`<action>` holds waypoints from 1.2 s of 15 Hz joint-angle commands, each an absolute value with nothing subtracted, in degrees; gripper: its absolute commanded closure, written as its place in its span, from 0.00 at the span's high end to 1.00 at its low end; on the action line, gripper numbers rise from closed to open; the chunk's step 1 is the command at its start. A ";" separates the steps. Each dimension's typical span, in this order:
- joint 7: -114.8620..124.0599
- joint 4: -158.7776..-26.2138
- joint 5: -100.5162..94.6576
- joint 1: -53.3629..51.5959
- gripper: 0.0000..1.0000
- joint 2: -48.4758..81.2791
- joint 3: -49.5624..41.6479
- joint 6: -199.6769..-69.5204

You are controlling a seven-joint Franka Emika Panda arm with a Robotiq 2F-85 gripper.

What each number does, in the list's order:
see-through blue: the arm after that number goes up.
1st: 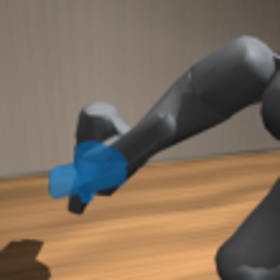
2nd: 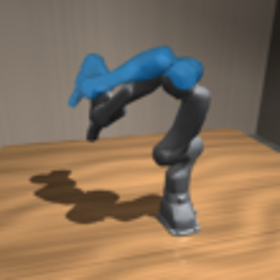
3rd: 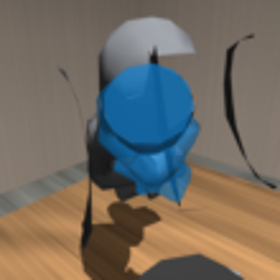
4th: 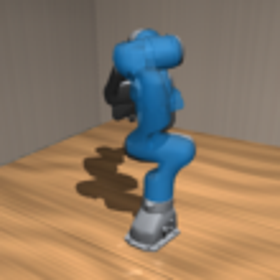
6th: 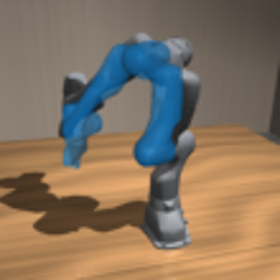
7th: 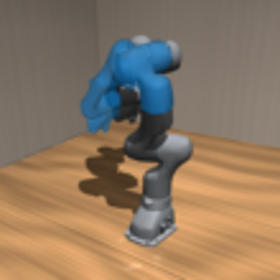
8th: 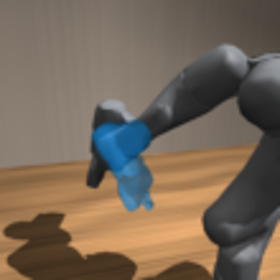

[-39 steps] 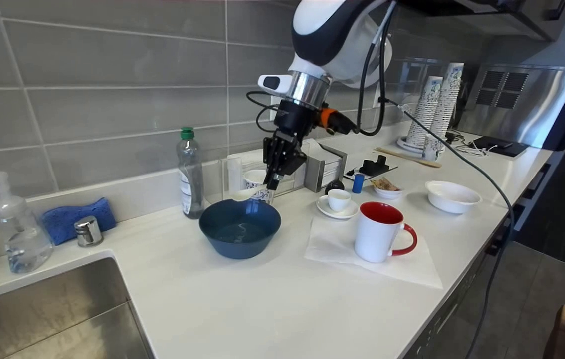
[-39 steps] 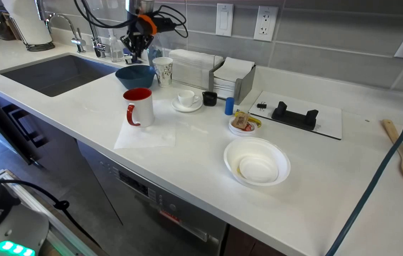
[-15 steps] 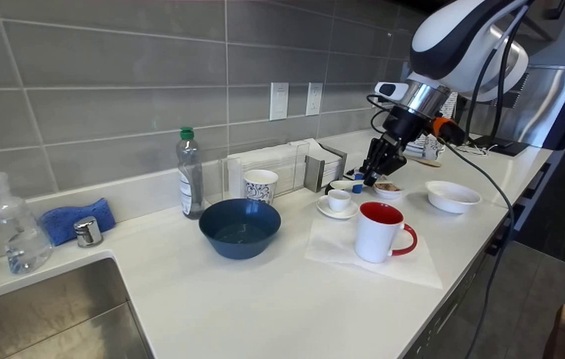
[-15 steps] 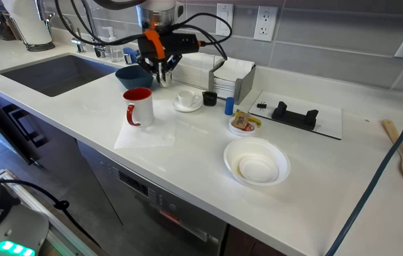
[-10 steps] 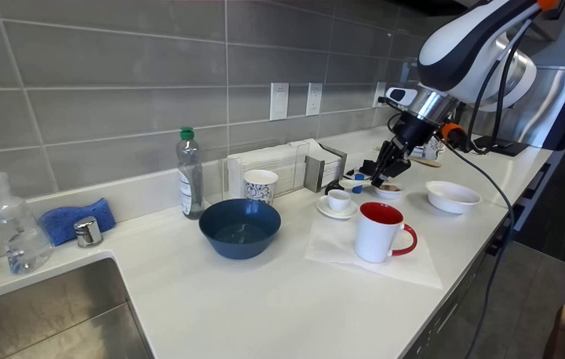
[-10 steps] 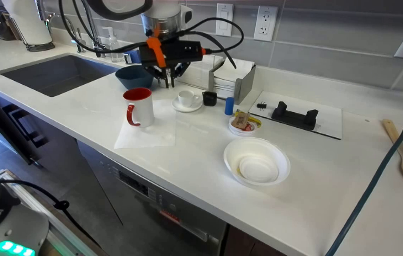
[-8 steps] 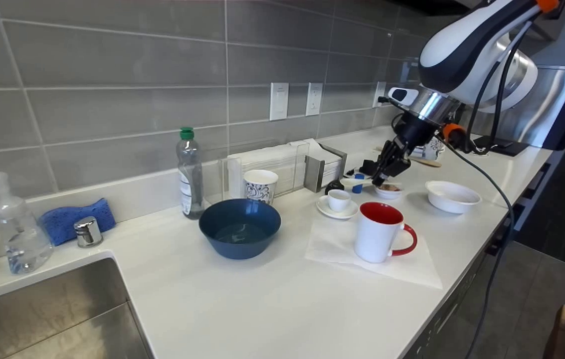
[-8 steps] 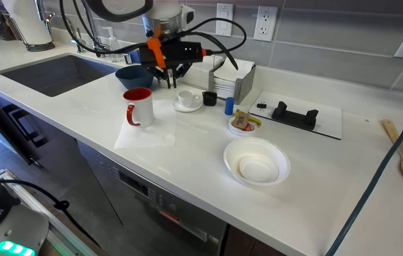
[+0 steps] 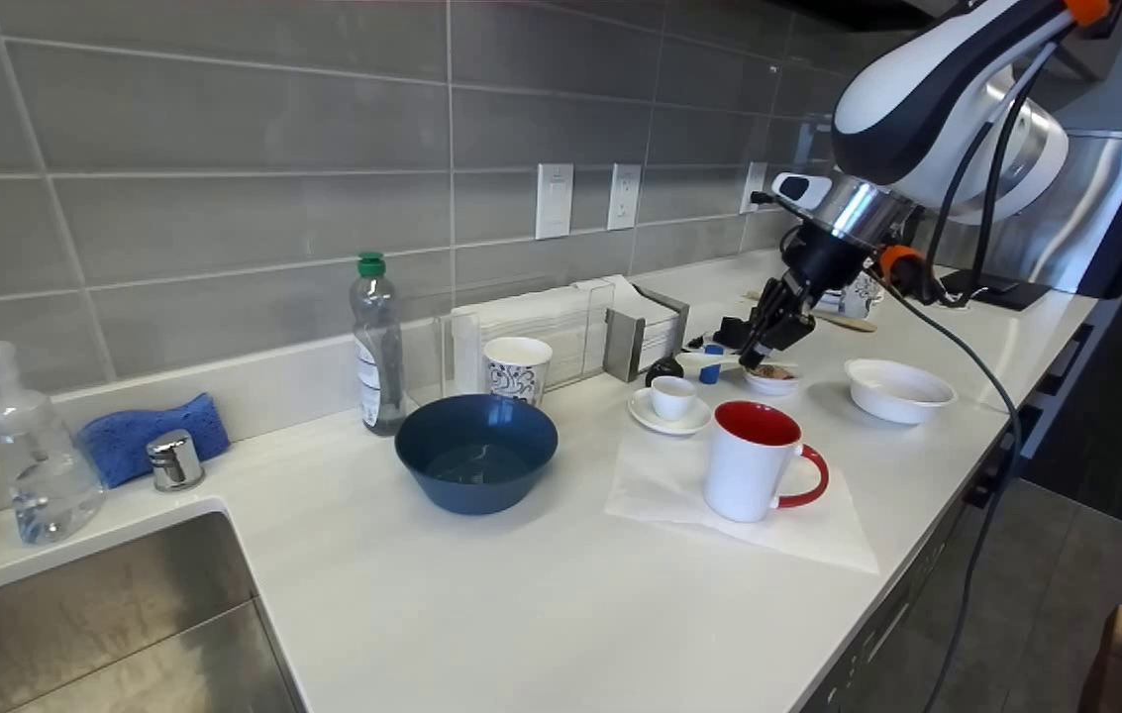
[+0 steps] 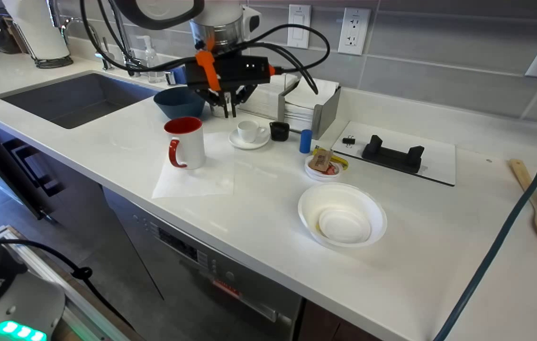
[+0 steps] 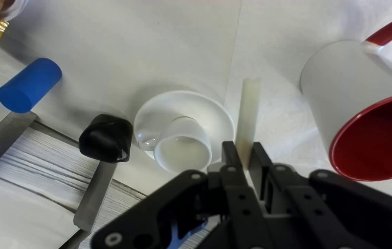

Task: Use the white spoon to place some liquid from the blue bowl into the white teacup.

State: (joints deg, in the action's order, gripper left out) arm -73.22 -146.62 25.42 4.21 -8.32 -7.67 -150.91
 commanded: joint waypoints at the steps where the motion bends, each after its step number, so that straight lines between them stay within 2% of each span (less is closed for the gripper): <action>1: -71.72 -146.20 23.88 3.54 0.03 -7.28 -8.67 -151.57; 18: -65.01 -143.01 17.14 5.10 0.03 -1.01 -8.98 -154.83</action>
